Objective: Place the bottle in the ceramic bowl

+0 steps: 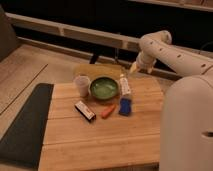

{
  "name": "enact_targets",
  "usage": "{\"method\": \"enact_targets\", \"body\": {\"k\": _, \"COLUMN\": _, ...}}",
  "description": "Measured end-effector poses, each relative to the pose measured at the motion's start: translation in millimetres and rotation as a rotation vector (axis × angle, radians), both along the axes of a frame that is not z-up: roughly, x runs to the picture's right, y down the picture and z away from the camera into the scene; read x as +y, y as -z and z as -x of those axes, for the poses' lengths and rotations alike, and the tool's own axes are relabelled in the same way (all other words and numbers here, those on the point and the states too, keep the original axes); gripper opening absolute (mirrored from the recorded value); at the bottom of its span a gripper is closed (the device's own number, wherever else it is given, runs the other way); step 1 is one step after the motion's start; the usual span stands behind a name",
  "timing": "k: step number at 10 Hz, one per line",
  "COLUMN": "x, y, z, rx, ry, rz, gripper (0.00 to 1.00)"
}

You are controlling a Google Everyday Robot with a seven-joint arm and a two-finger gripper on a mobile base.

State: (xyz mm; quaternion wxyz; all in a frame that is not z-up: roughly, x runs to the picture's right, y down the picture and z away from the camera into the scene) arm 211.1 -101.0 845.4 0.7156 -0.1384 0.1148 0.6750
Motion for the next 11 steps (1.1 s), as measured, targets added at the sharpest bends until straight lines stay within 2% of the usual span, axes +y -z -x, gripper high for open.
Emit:
{"method": "enact_targets", "body": {"k": 4, "x": 6.8, "y": -34.4, "z": 12.3, "rx": -0.089, "ry": -0.013, "rz": 0.017, "gripper": 0.65}}
{"method": "enact_targets", "body": {"k": 11, "x": 28.3, "y": -82.2, "z": 27.5, "rx": -0.117, "ry": 0.066, "rz": 0.044, "gripper": 0.65}}
